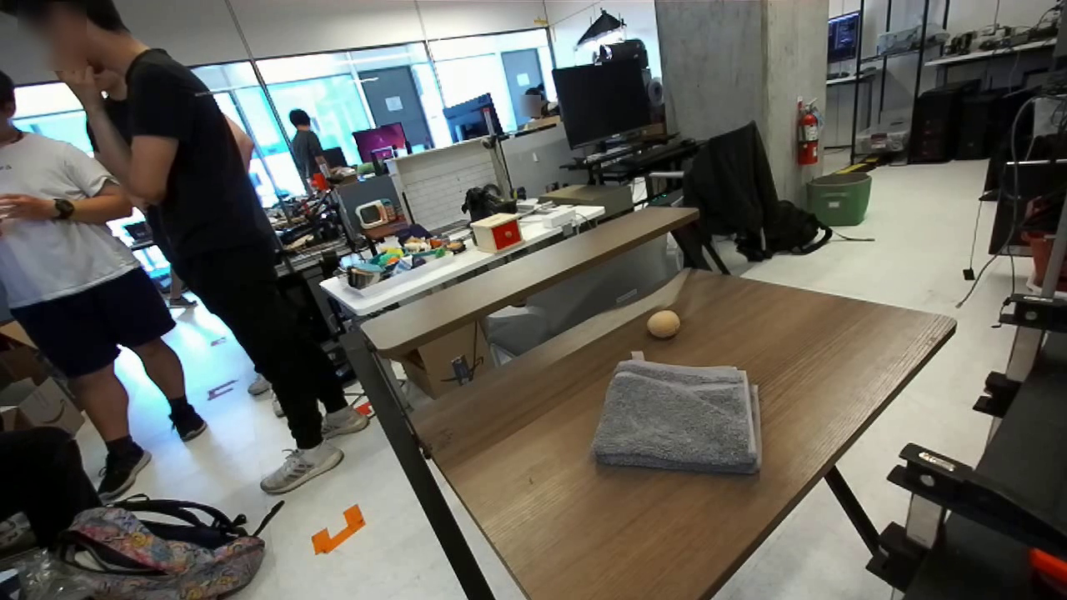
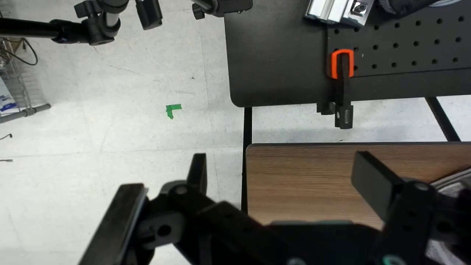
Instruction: Pick up the brown toy and move it to the left. Wipe the top of the table with the grey towel.
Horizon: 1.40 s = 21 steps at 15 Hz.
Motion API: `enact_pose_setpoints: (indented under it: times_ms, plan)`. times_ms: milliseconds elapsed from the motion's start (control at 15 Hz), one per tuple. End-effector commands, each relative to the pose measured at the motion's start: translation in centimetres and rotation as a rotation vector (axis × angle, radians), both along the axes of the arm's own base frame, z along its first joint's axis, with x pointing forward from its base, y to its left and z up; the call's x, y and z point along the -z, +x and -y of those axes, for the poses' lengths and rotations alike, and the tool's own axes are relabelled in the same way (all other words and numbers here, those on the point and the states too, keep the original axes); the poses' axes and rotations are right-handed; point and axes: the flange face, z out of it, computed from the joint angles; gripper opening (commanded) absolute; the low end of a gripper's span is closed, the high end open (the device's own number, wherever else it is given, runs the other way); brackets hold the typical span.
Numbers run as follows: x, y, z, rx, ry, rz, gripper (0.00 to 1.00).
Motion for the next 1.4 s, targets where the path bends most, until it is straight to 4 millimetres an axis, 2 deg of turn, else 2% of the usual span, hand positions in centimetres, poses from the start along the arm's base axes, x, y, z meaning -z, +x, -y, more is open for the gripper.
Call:
enact_pose_setpoints:
  times_ms: [0,133,267,333,533,667,933,1000,1067,1200,1333]
  plan:
    - [-0.2,0.1,0.0,0.001,-0.001,0.003,1.0]
    - [0.4,1.5,-0.1,0.044,0.039,0.094,1.0]
    - [1.1,4.4,-1.1,0.127,0.113,0.141,1.0]
    - [1.5,7.2,-2.4,0.169,0.174,0.164,1.0]
    - [2.1,12.6,-5.5,0.295,0.295,0.231,1.0]
    - [3.2,16.8,-7.1,0.385,0.344,0.287,1.0]
    - [7.0,24.1,-7.6,0.525,0.36,0.322,1.0]
    - [7.6,24.2,-7.1,0.534,0.337,0.282,1.0]
    - [6.2,21.9,-8.3,0.485,0.346,0.299,1.0]
    - [8.2,23.5,-7.6,0.518,0.334,0.281,1.0]
    - [8.6,24.0,-7.1,0.526,0.329,0.279,1.0]
